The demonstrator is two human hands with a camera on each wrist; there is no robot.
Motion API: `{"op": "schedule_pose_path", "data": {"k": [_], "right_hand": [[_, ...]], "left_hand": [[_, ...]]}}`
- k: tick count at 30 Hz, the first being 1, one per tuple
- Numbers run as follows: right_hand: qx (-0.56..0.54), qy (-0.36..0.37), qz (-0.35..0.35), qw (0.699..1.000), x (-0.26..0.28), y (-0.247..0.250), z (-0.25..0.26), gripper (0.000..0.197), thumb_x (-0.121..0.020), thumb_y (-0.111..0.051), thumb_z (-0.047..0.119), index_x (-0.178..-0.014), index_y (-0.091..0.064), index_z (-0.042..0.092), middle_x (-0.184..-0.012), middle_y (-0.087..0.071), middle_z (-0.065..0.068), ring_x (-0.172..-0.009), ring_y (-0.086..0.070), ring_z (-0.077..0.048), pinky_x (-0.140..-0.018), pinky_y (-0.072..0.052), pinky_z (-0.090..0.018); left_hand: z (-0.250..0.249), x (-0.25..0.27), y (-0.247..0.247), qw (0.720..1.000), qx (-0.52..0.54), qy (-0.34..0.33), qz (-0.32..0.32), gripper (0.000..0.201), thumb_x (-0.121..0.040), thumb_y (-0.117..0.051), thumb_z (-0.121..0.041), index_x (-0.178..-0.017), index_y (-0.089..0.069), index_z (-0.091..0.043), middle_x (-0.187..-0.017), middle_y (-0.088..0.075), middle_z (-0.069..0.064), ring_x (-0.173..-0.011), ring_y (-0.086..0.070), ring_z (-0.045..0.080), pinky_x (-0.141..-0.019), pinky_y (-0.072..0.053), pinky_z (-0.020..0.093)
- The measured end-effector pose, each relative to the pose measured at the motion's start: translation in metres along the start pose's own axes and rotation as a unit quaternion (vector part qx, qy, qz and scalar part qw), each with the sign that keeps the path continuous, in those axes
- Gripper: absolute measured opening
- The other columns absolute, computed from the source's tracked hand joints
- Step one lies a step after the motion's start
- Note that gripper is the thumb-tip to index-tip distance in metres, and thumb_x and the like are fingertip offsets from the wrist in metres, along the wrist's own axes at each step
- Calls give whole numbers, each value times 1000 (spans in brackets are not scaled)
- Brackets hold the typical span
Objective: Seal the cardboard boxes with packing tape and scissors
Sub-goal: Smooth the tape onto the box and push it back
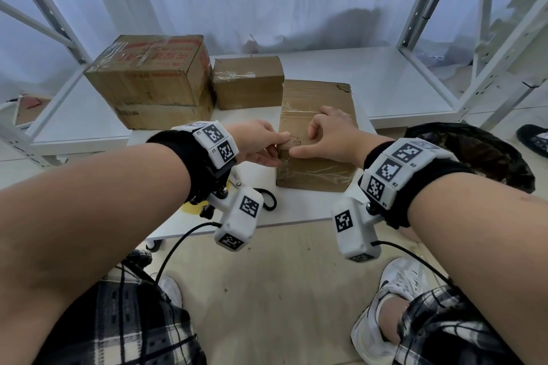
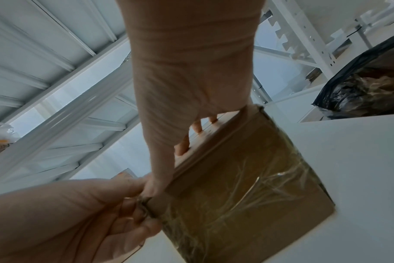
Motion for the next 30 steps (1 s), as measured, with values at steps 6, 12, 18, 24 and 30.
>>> {"op": "schedule_pose_path", "data": {"k": [6, 12, 18, 24, 30], "right_hand": [[10, -19, -39, 999, -3, -4, 8, 41, -71, -71, 61, -77, -45, 31, -158, -21, -3, -147, -12, -24, -113, -18, -58], [50, -8, -144, 988, 7, -14, 29, 49, -79, -63, 62, -106, -52, 22, -128, -51, 0, -127, -43, -22, -113, -14, -60], [74, 126, -212, 966, 21, -26, 58, 32, -92, -54, 31, -119, -47, 16, -125, -50, -8, -116, -45, -26, -98, -33, -39], [-90, 172, -69, 979, 25, -41, 81, 38, -88, -51, 6, -125, -49, 11, -104, -47, 0, -90, -45, -14, -84, -40, -27], [-294, 71, 12, 953, 14, -34, 83, 57, -85, -58, 6, -139, -40, 10, -118, -53, -6, -109, -56, -24, -88, -50, -31]], "left_hand": [[1, -1, 11, 997, -11, -56, -52, 15, -98, -52, -21, -92, -51, -8, -81, -60, 10, -74, -66, 21, -77, -58, 32], [27, 21, 59, 936, -290, -122, -158, 19, -97, -54, -27, -102, -54, -9, -95, -61, 7, -86, -58, 21, -78, -51, 35], [74, 34, 66, 872, -469, -42, -131, 45, -86, -59, -56, -87, -55, -11, -84, -52, 8, -75, -48, 22, -67, -36, 31], [91, 32, 48, 823, -565, -15, -58, 33, -88, -65, -35, -98, -60, -4, -96, -55, 11, -83, -48, 24, -78, -45, 35], [54, 58, 82, 912, -382, -80, -122, 23, -89, -56, -26, -86, -60, -3, -80, -52, 8, -72, -47, 22, -61, -36, 28]]}}
Point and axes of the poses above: each hand's wrist, its own x-axis away from the middle knuckle, its own y-axis out of the back of the hand, z = x × y, the point moved 2 cm from there along -x, towards the middle knuckle
